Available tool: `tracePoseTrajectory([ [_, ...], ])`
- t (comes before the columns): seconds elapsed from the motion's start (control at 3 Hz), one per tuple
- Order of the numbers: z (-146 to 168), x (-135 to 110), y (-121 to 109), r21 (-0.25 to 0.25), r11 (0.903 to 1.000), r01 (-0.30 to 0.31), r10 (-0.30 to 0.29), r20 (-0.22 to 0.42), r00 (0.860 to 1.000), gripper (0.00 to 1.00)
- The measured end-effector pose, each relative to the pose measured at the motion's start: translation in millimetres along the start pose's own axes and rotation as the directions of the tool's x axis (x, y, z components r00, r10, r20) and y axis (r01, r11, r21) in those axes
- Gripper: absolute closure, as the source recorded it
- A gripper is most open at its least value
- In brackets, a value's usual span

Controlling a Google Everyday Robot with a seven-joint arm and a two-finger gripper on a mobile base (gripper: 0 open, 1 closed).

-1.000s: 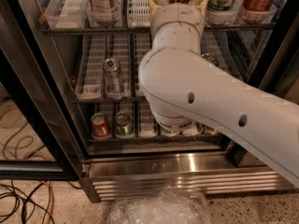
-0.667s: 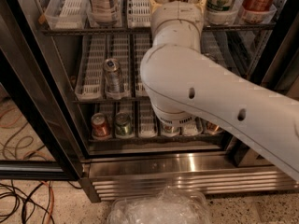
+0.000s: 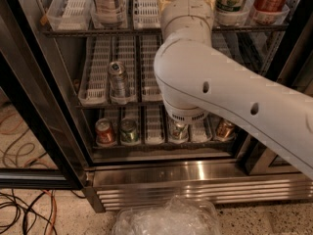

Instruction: Pick orange can from top shelf of fridge

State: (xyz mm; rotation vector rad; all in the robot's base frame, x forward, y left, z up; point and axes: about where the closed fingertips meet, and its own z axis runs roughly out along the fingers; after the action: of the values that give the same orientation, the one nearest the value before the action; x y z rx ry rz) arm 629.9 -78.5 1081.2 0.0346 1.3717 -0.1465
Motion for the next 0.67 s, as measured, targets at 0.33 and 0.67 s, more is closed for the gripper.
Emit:
tracePoseTrajectory([
  [0.33,6.1,5.0,1.0,-0.014,0.9999,-0.001,0.001,-0.013,1.0,0.29],
  [0.67,14.5,11.4,-1.4,-0.018,0.9997,-0.019,0.018,-0.03,0.999,0.29],
])
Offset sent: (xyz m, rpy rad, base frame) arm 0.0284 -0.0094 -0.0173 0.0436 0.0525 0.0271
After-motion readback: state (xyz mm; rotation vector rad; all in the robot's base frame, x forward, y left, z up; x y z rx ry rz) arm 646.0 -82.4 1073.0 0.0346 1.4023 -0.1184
